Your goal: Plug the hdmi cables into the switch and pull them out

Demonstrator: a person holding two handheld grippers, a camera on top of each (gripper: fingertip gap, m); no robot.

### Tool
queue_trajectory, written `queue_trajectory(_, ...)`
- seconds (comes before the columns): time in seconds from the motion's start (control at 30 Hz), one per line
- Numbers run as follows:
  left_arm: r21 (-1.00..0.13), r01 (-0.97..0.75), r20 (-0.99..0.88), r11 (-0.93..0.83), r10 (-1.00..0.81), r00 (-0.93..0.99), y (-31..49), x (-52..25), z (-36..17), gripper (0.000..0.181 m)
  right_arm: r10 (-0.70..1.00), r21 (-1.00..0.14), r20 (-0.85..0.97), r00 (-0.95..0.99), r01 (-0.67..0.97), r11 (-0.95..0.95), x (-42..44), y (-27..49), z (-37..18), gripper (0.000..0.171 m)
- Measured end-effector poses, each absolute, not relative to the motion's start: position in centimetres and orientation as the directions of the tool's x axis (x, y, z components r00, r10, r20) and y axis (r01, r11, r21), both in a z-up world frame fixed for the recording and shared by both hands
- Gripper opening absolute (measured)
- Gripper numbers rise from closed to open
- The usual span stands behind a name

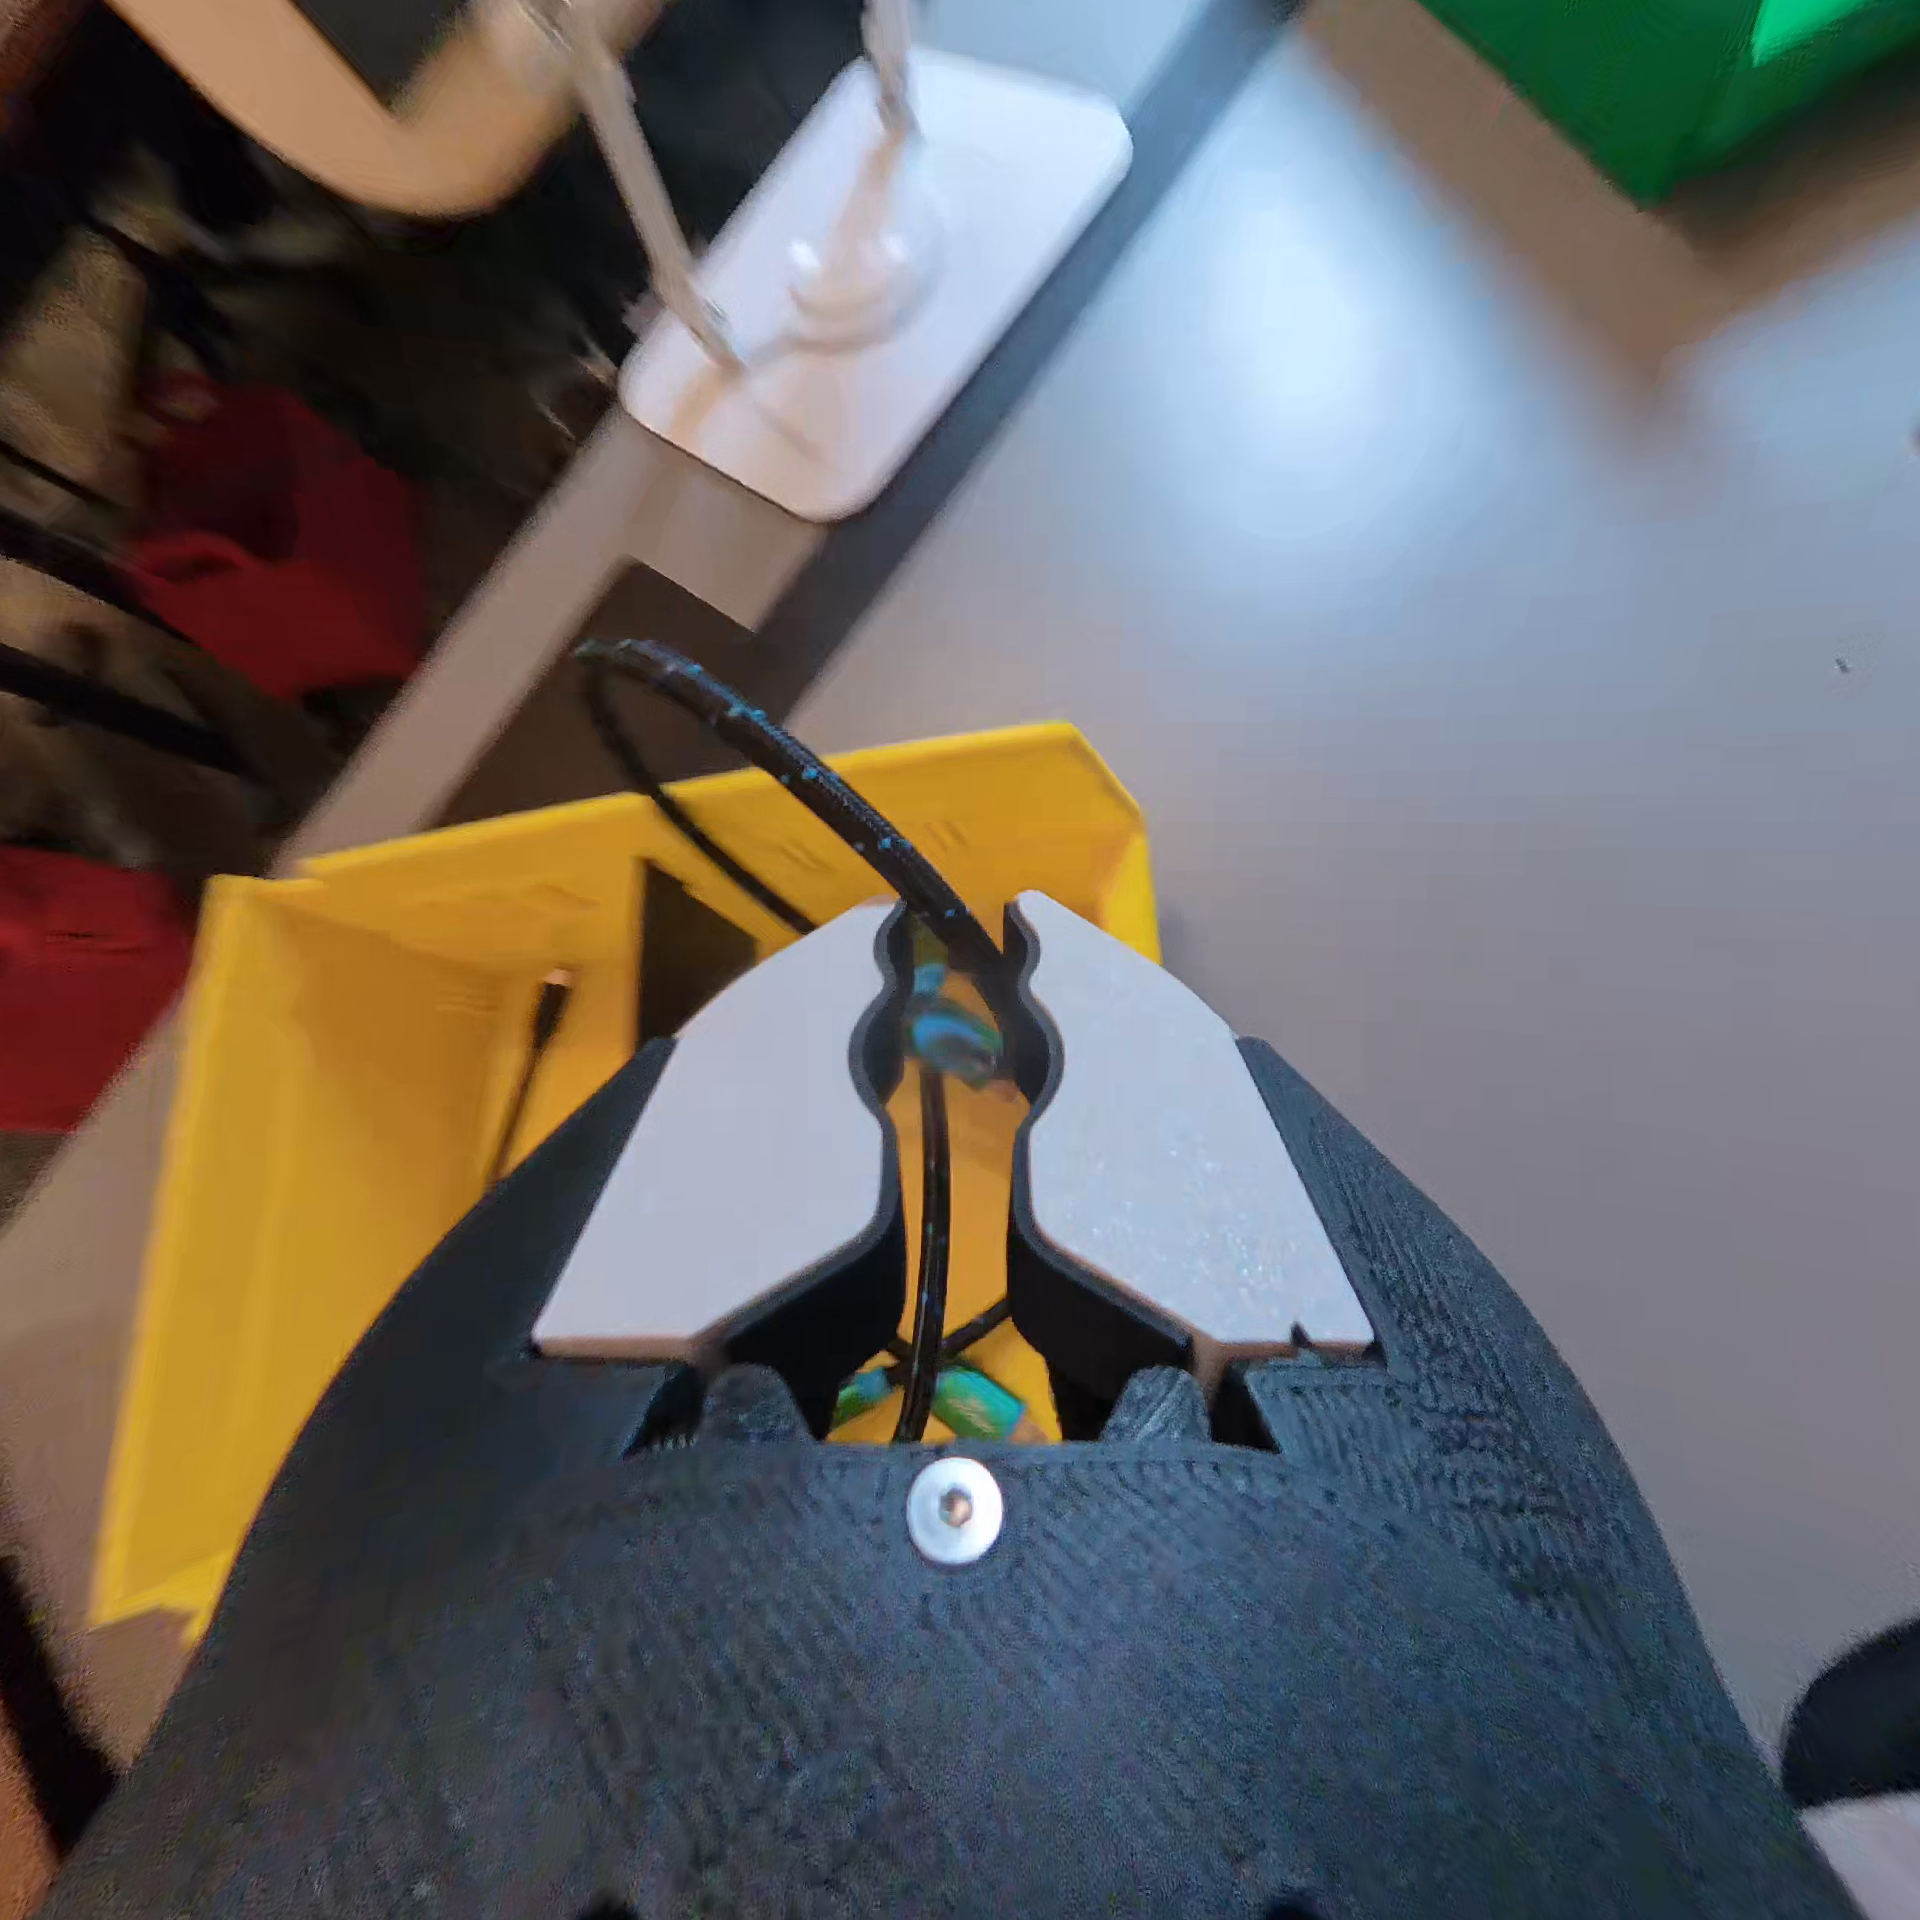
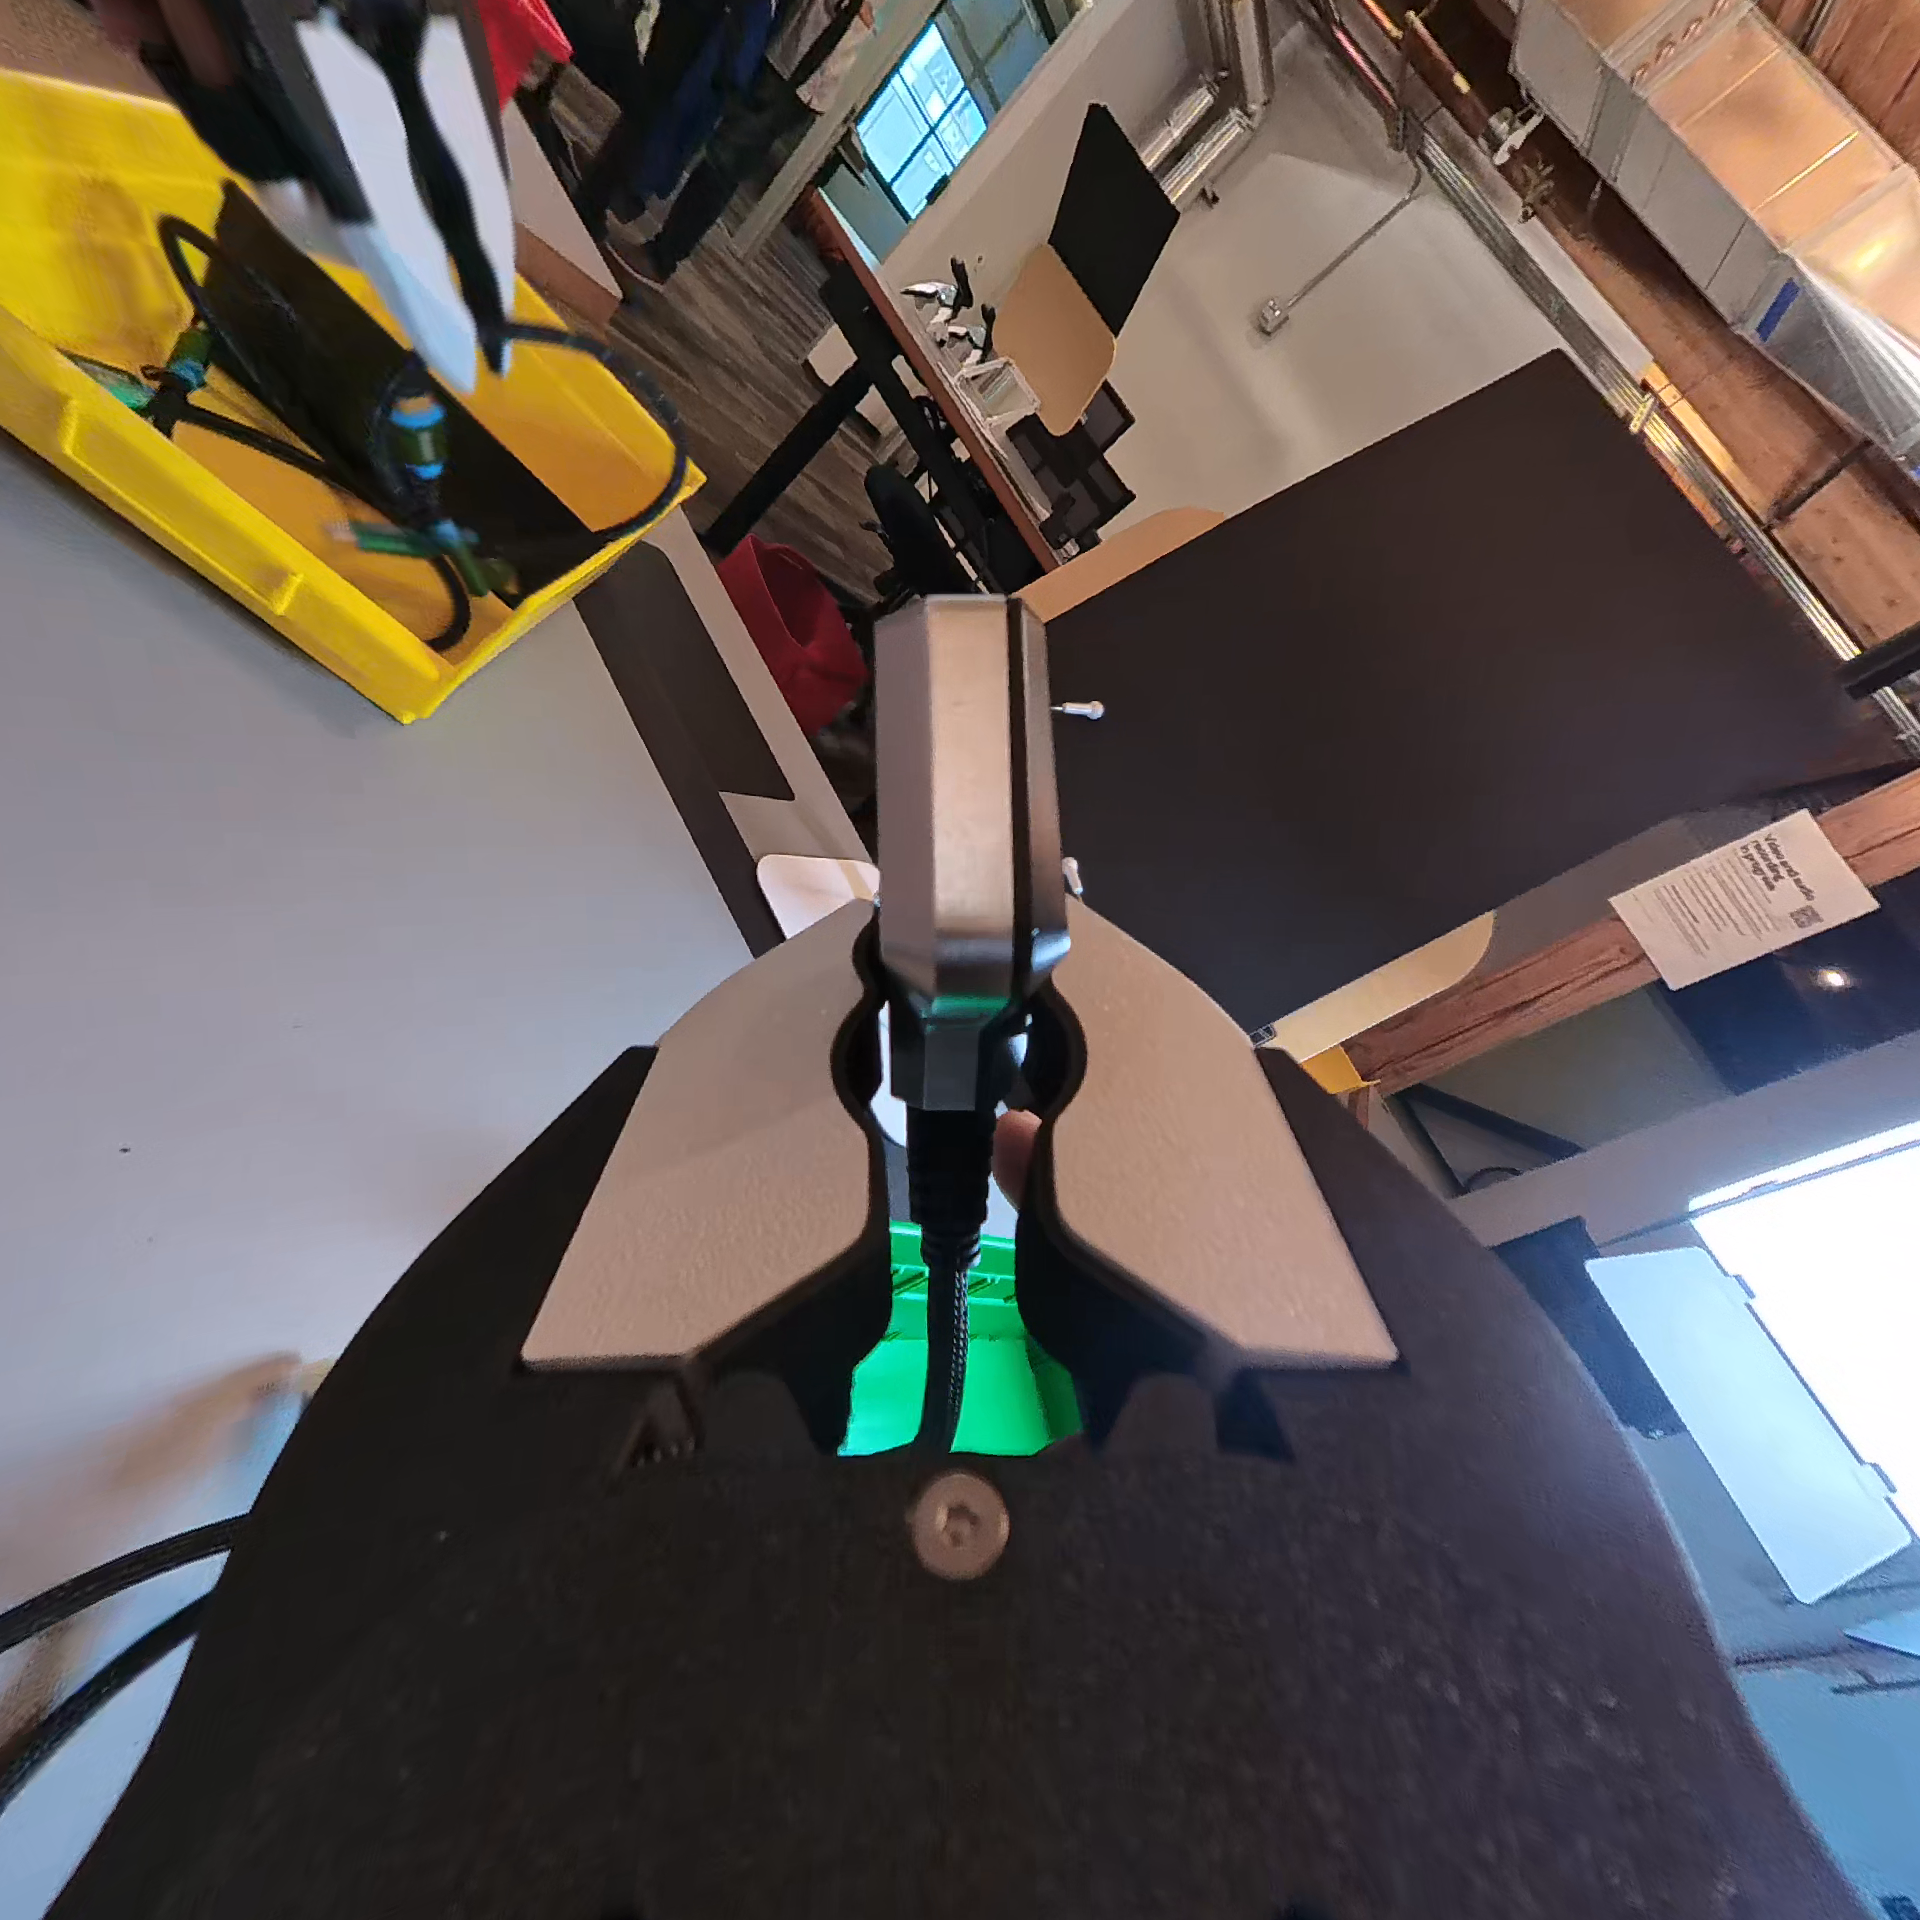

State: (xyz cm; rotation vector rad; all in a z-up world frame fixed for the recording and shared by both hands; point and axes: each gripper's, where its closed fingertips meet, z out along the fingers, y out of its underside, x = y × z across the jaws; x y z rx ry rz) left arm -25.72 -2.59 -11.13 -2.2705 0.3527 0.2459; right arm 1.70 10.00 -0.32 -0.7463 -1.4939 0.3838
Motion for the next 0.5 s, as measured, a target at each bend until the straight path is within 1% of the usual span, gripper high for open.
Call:
queue_trajectory(0.07, -0.759, -0.350, -0.389, -0.549, -0.050, 0.920, -2.9, -26.7, -7.2, 0.014, 0.659, -0.660, 0.748, 0.084, 0.207, 0.722, 1.8, 10.1, -0.1, 0.023)
queue_trajectory(0.17, -0.831, -0.399, -0.438, -0.387, 0.015, 0.899, -3.1, -25.2, -2.3, 0.010, 0.653, -0.654, 0.753, 0.085, 0.211, 0.727, 1.7, 10.0, -0.2, 0.023)
queue_trajectory(0.23, -0.849, -0.432, -0.474, -0.304, 0.077, 0.877, -3.2, -24.3, 0.4, 0.008, 0.648, -0.650, 0.756, 0.087, 0.214, 0.729, 1.6, 10.0, -0.2, 0.023)
queue_trajectory(0.33, -0.874, -0.444, -0.472, -0.199, 0.124, 0.873, -3.5, -23.1, 3.0, 0.007, 0.649, -0.650, 0.756, 0.086, 0.212, 0.730, 1.6, 10.1, -0.3, 0.023)
queue_trajectory(0.4, -0.891, -0.431, -0.447, -0.145, 0.106, 0.888, -3.5, -22.2, 3.8, 0.007, 0.650, -0.651, 0.755, 0.086, 0.212, 0.729, 1.7, 10.1, -0.3, 0.023)
queue_trajectory(0.5, -0.925, -0.378, -0.378, -0.033, 0.000, 0.926, -3.4, -19.6, 4.9, 0.007, 0.648, -0.650, 0.757, 0.084, 0.213, 0.730, 1.7, 10.1, -0.3, 0.023)
